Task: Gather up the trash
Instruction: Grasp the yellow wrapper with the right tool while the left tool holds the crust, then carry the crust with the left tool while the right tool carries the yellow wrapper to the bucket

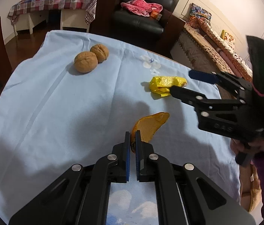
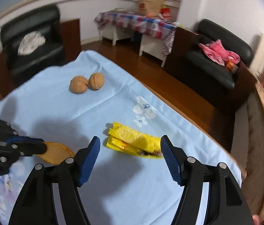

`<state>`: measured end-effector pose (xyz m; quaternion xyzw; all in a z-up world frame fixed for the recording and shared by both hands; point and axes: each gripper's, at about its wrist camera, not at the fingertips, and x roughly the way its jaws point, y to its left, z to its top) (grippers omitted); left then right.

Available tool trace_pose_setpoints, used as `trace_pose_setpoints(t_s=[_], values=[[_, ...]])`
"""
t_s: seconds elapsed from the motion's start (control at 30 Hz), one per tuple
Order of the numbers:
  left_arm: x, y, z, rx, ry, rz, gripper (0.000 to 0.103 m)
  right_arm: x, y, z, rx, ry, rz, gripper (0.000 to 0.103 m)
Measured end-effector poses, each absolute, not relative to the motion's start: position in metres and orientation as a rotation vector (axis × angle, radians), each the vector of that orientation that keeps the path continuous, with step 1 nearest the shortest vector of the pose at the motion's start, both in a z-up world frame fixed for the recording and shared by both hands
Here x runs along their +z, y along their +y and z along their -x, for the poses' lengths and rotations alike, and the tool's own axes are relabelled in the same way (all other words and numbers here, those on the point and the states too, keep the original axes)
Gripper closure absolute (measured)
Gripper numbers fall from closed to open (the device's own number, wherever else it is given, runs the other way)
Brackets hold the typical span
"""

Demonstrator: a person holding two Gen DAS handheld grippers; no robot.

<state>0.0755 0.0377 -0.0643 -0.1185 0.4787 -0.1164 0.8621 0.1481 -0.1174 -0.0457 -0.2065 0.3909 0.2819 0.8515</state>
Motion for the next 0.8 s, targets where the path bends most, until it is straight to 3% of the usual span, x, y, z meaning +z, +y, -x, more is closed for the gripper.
trace_pose_setpoints(t_s=[0.13,0.2,0.23,0.27,0.37,0.8], values=[[-0.068,0.039,-0.077,-0.249,1.02,0.255,0.099,-0.064,-0.108,-0.161,0.591,0.857,0.535,0.037],[-0.069,0.04,-0.079,-0.25,1.024,0.26,0.099,-0.073,-0.107,-0.167,0.596,0.872,0.568,0.044],[-0.07,0.04,-0.08,-0.25,1.024,0.262,0.099,-0.073,-0.109,-0.17,0.61,0.871,0.55,0.052],[-0.07,0.04,-0.08,-0.25,1.024,0.264,0.099,-0.073,-0.11,-0.172,0.614,0.879,0.529,0.073],[-0.07,0.039,-0.081,-0.249,1.026,0.264,0.099,-0.067,-0.119,-0.179,0.622,0.901,0.421,0.093],[-0.057,0.034,-0.073,-0.27,0.989,0.255,0.099,-0.025,-0.176,-0.13,0.558,0.877,0.011,0.099]])
